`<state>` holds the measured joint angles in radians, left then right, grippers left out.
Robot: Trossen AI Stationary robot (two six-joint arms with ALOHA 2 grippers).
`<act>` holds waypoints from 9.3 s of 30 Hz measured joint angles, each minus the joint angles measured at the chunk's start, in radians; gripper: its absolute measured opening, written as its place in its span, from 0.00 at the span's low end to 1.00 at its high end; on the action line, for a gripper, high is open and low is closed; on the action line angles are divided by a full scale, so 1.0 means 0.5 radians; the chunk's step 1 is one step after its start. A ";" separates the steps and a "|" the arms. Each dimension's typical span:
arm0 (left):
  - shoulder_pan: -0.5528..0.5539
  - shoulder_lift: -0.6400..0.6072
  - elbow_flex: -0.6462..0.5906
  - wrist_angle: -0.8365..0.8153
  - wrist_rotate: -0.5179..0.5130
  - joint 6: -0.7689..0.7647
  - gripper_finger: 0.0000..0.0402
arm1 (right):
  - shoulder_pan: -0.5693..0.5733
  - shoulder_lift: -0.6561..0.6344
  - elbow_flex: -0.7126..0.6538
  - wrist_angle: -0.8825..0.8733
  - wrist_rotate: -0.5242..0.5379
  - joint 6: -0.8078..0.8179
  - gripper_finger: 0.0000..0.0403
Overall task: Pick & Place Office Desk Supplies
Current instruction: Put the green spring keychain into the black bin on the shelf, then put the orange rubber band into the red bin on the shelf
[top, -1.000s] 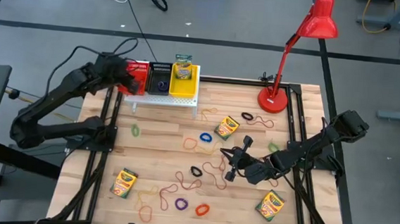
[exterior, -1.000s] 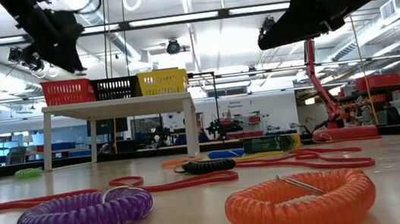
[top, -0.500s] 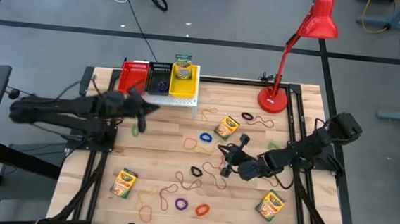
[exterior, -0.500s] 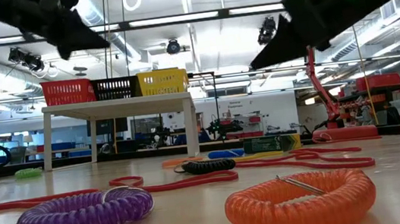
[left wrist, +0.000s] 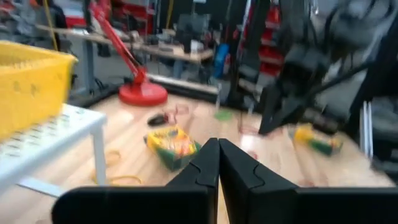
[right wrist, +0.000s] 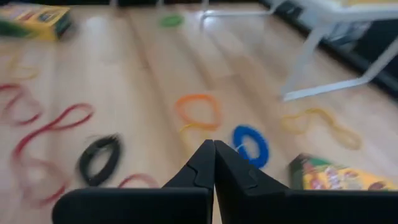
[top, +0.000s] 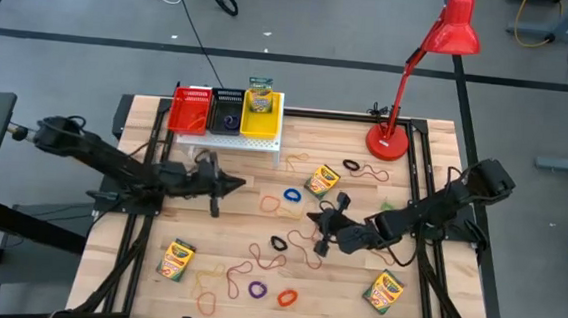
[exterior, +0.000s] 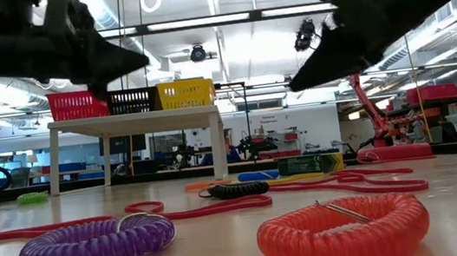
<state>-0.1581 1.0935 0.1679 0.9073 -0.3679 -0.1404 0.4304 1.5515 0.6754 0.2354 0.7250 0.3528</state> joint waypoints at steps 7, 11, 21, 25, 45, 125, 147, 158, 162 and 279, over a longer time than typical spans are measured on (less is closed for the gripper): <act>-0.069 0.468 0.105 0.380 0.024 0.205 0.01 | 0.022 -0.300 0.000 -0.879 -0.139 0.673 0.09; -0.080 0.758 0.160 0.700 0.093 0.217 0.01 | 0.023 -0.413 0.000 -1.599 -0.214 1.332 0.16; -0.080 1.301 0.445 0.842 0.118 0.284 0.02 | -0.173 -0.418 -0.010 -2.539 -0.663 2.039 0.32; -0.081 1.376 0.506 0.843 0.160 0.290 0.02 | -0.355 -0.418 -0.102 -2.508 -0.827 1.903 0.33; -0.082 1.382 0.512 0.867 0.198 0.084 0.02 | -0.686 -0.418 -0.274 -2.213 -0.986 1.409 0.07; 0.573 -0.264 1.633 -2.968 -0.822 0.135 0.06 | 0.157 -0.421 0.071 -0.046 -0.367 -0.491 0.02; 1.796 0.157 1.632 -2.817 0.358 0.589 0.33 | 0.157 -0.420 0.071 -0.044 -0.357 -0.475 0.02; 1.435 -0.248 1.523 -2.734 0.777 0.588 0.32 | 0.128 -0.417 0.071 -0.047 -0.331 -0.473 0.03; 1.007 -0.351 1.179 -2.211 0.830 0.604 0.17 | 0.119 -0.358 0.071 -0.048 -0.198 -0.481 0.01; -0.026 -0.203 1.841 -3.478 -0.923 -0.551 0.01 | 0.193 -0.147 -0.514 0.482 0.159 -0.004 0.02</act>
<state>-0.1710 0.9918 1.0885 -0.8317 -0.8297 -0.4157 0.5270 1.4780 0.4183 0.4762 0.8043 0.3506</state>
